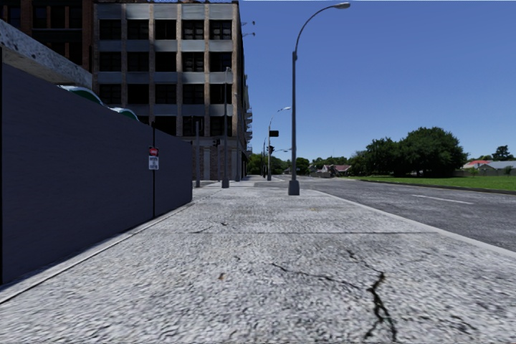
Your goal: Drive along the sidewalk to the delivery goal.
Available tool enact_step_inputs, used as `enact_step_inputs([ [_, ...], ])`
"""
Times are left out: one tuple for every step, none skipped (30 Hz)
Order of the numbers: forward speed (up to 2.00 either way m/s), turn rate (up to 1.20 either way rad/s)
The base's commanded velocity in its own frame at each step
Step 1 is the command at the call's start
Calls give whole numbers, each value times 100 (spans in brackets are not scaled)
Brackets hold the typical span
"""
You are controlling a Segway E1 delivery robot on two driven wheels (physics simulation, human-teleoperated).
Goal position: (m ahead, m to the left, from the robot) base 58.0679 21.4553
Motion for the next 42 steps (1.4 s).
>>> enact_step_inputs([
  [200,0],
  [200,0],
  [200,0],
  [200,0],
  [200,0],
  [200,0],
  [200,0],
  [200,0],
  [200,0],
  [200,0],
  [200,0],
  [200,0],
  [200,0],
  [200,0],
  [200,0],
  [200,0],
  [200,0],
  [200,0],
  [200,0],
  [200,0],
  [200,0],
  [200,0],
  [200,0],
  [200,0],
  [200,0],
  [200,0],
  [200,0],
  [200,0],
  [200,0],
  [200,0],
  [200,0],
  [200,0],
  [200,0],
  [200,0],
  [200,0],
  [200,0],
  [200,0],
  [200,0],
  [200,0],
  [200,0],
  [200,0],
  [200,0],
])
